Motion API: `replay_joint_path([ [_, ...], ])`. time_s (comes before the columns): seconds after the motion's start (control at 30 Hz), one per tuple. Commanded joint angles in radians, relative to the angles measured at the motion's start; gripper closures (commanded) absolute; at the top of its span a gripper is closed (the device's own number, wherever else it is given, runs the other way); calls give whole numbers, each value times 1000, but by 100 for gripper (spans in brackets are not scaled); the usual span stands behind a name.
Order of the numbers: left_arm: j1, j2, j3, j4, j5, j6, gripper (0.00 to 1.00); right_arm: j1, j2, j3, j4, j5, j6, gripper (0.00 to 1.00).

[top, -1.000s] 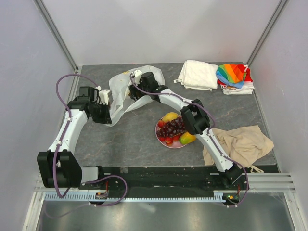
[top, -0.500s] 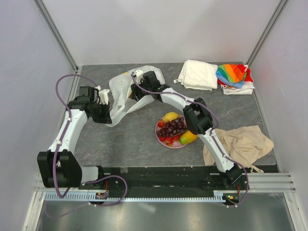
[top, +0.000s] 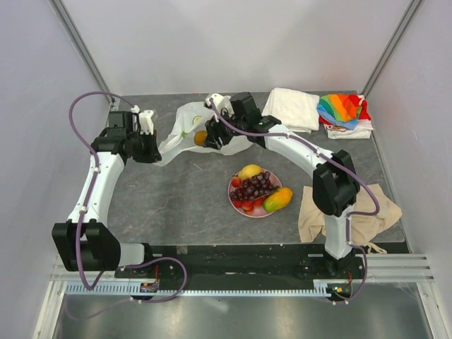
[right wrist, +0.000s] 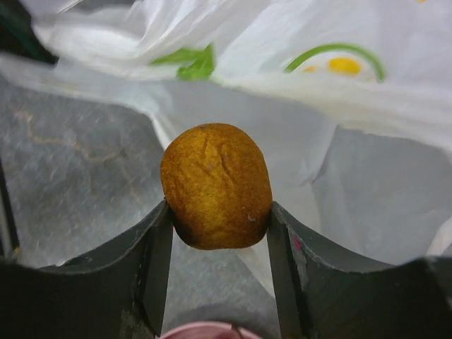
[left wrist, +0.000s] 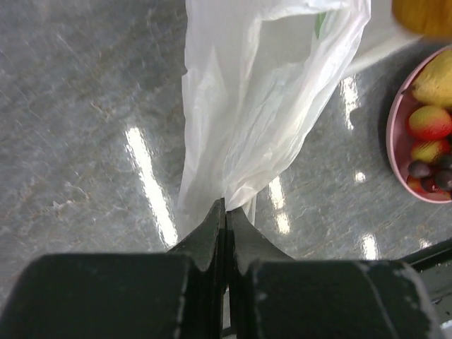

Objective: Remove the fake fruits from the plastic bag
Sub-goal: Take out the fake fruit from the plastic bag.

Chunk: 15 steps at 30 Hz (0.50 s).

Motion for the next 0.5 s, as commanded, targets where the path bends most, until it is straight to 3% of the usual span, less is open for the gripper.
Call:
replay_joint_path([
  [0.0,-2,22,95,32,6,-40,98,2,-81,-81,-113,-121,-80,66],
  [0.27,-4,88,203,30,-12,-45,98,-63,-274,-67,-308,-98,-214,67],
  [0.47,-2,85,226,3,-20,-13,98,-253,-395,-115,-446,-117,-327,67],
])
